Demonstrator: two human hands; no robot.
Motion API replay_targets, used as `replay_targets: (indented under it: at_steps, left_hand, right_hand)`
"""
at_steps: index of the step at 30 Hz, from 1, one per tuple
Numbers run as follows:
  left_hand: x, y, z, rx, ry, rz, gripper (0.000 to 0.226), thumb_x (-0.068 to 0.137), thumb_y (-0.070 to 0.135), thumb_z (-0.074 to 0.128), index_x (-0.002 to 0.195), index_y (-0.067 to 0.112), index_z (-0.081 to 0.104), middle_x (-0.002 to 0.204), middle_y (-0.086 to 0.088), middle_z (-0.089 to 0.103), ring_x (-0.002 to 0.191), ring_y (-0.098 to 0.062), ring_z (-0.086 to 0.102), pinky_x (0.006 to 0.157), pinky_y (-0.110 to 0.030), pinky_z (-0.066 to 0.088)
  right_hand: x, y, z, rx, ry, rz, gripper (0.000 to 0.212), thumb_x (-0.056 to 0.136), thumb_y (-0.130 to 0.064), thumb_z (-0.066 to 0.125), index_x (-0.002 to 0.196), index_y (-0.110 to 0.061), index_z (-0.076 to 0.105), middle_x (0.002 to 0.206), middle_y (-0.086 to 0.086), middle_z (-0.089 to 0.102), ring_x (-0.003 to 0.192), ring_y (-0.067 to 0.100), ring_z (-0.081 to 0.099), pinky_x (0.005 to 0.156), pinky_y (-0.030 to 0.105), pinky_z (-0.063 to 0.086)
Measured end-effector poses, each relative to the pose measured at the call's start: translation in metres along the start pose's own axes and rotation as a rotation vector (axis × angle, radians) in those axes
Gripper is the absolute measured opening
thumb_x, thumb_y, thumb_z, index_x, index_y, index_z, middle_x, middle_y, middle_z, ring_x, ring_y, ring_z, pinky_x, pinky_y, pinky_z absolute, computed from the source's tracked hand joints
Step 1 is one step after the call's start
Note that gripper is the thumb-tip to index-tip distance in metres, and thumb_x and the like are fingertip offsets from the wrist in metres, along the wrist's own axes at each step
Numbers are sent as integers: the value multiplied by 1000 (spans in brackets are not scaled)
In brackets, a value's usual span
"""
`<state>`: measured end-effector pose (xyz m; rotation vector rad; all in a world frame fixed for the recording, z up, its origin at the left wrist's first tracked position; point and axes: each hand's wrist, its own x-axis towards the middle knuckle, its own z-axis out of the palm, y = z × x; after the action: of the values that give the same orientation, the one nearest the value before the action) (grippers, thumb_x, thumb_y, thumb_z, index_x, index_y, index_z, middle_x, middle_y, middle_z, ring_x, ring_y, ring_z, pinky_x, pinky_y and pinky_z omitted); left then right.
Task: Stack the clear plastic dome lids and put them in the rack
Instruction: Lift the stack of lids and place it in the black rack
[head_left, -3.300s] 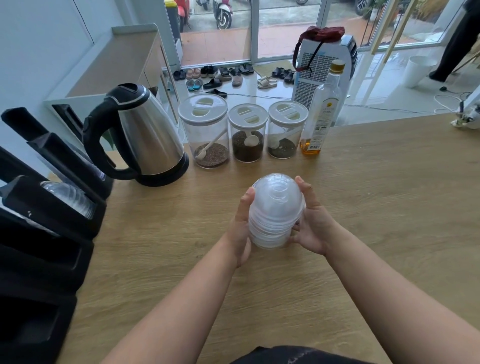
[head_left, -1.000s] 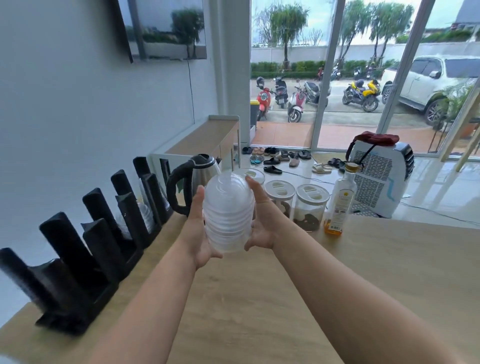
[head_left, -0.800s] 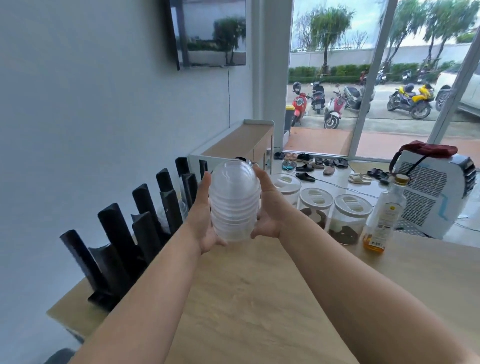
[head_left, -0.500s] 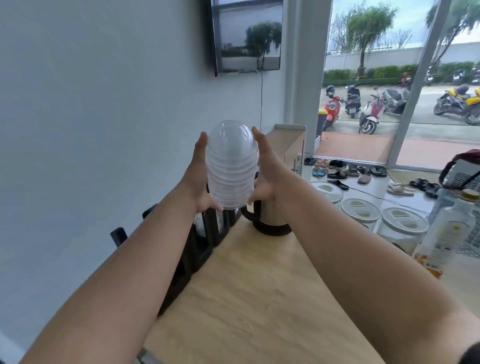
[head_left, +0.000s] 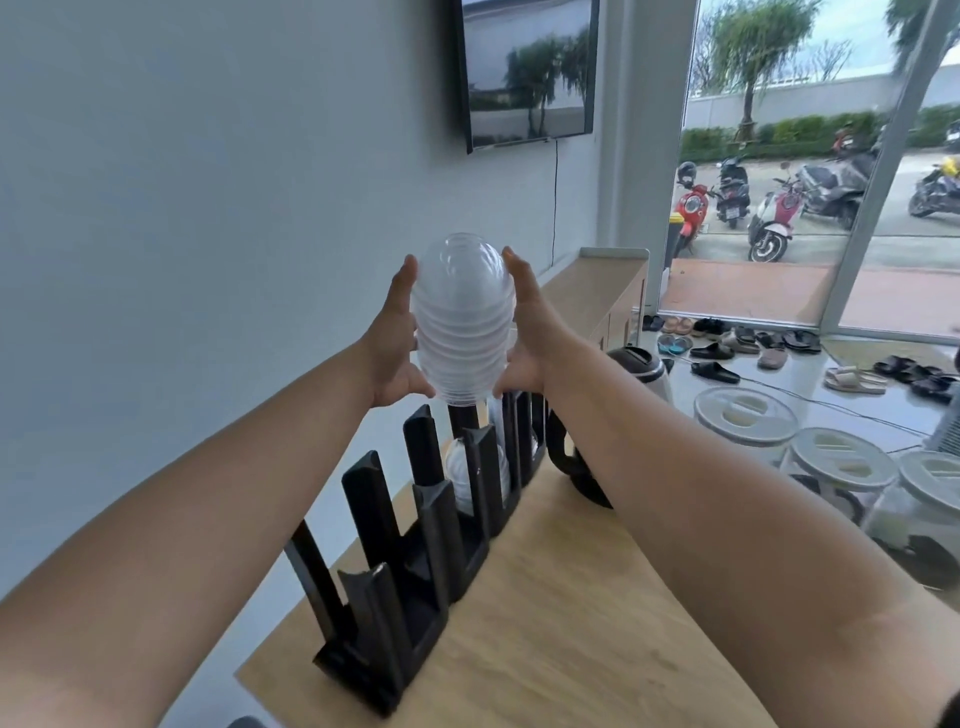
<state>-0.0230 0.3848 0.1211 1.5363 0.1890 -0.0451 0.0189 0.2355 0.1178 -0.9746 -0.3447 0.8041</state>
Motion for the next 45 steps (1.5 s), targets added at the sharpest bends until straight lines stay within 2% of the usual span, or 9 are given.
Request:
replay_targets:
  at_steps: [7, 10, 14, 18, 24, 28, 34, 40, 45]
  left_hand:
    - [58, -21, -48, 71, -175, -155, 113, 59, 97, 42, 151, 32, 33, 156, -8, 36, 129, -43, 50, 106, -68, 33]
    - [75, -28, -57, 81, -244, -189, 105, 66, 94, 38, 149, 29, 38, 150, -8, 45, 122, -42, 57, 103, -65, 40]
    - [96, -34, -68, 79, -286, -214, 101, 71, 91, 37, 149, 27, 38, 149, -6, 46, 118, -42, 60, 99, -61, 46]
    - [107, -36, -75, 82, -314, -216, 104, 66, 91, 45, 148, 28, 39, 151, -6, 43, 121, -45, 57, 101, -66, 41]
    - [120, -38, -83, 100, -379, -209, 106, 66, 90, 46, 147, 21, 42, 145, -15, 50, 120, -46, 57, 98, -62, 46]
    - [125, -39, -78, 146, -363, -225, 106, 65, 92, 41, 147, 25, 41, 147, -12, 49, 123, -42, 57, 103, -63, 41]
    - [132, -46, -77, 306, -326, -301, 113, 58, 98, 24, 152, 35, 31, 156, -11, 36, 128, -49, 48, 106, -77, 11]
    - [140, -77, -86, 92, -384, -173, 100, 66, 93, 41, 149, 36, 37, 151, -3, 45, 127, -38, 54, 112, -65, 26]
    - [137, -94, -87, -31, -299, -85, 95, 73, 86, 50, 150, 31, 36, 151, -8, 45, 134, -31, 49, 110, -54, 38]
  right_hand:
    - [27, 22, -23, 106, 62, -3, 83, 90, -69, 33, 77, -2, 80, 90, 18, 74, 94, 34, 60, 106, 49, 36]
    - [33, 34, -25, 142, 101, -12, 80, 87, -73, 35, 124, -9, 64, 120, 20, 64, 111, 36, 55, 107, 51, 34]
    - [23, 35, -19, -3, 232, -17, 57, 93, -64, 34, 84, -14, 57, 58, 9, 71, 57, 23, 70, 79, 42, 52]
    - [29, 44, -23, -74, 332, -47, 47, 93, -60, 43, 80, -16, 51, 49, 2, 68, 44, 16, 67, 47, 29, 56]
    - [43, 56, -21, -78, 384, -53, 50, 80, -67, 60, 85, -17, 56, 92, 11, 68, 85, 29, 69, 82, 44, 57]
    - [37, 54, -22, -57, 412, -27, 49, 88, -61, 53, 81, -13, 55, 66, 10, 70, 56, 23, 70, 56, 35, 59]
    - [44, 68, -25, 9, 449, -2, 55, 86, -67, 50, 87, -13, 62, 68, 11, 74, 81, 31, 68, 87, 48, 53]
    - [84, 87, -50, -50, 668, 50, 129, 26, -88, 75, 137, -30, 44, 131, 7, 59, 116, 35, 59, 100, 56, 45]
    - [91, 95, -56, -100, 699, 36, 136, 23, -90, 72, 143, -35, 36, 139, 2, 50, 128, 32, 47, 109, 57, 33]
